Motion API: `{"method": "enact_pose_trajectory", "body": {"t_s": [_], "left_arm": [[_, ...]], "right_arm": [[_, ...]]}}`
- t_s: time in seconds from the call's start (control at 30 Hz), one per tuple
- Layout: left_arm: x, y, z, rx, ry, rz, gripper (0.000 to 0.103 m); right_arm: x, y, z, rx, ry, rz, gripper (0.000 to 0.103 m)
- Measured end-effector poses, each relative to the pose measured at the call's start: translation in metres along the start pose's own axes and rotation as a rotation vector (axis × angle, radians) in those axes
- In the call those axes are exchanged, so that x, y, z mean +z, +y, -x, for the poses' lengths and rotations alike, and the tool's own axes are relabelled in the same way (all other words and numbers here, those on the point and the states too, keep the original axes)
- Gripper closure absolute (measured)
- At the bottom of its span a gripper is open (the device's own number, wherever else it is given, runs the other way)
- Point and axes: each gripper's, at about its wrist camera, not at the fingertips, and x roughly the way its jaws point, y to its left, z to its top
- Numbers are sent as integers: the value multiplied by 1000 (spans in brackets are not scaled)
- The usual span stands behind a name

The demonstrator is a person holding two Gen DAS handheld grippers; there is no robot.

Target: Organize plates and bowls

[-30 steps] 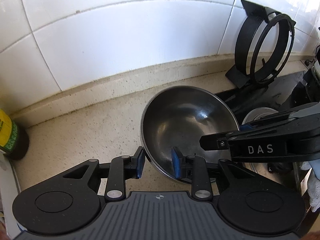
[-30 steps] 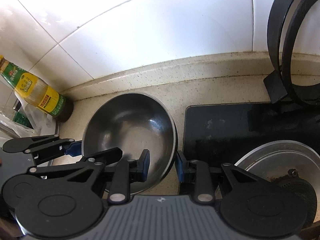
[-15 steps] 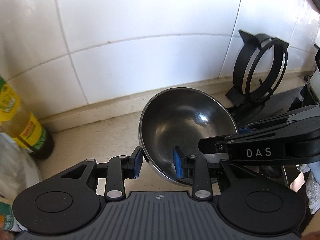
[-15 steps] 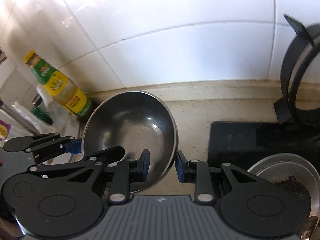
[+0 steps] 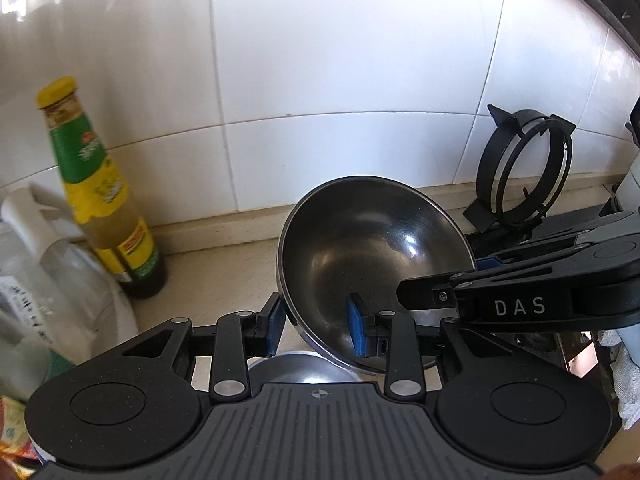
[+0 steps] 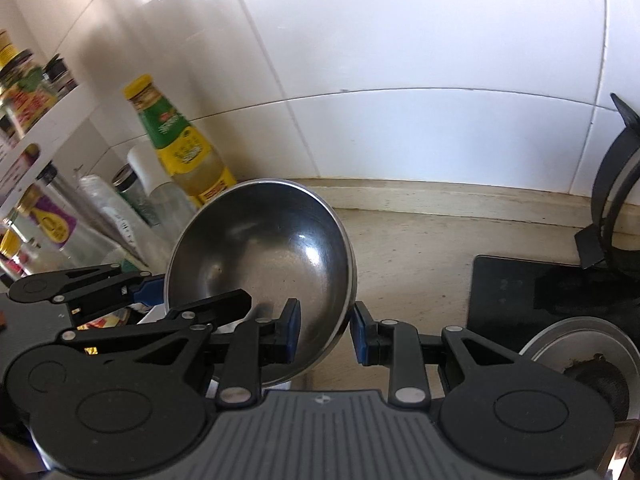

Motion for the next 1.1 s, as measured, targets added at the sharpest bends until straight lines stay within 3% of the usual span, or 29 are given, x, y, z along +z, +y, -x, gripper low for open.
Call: {"method": "enact_pose_trajectory", "body": {"t_s": [0.5,1.1], "left_arm": [[-36,24,42,17,-12,28,62],[-71,31,61,-5,7,17,61]], "right_arm": [[-26,46,7,13,7,26,61],[-53,65,9,-5,38,9,61]]}}
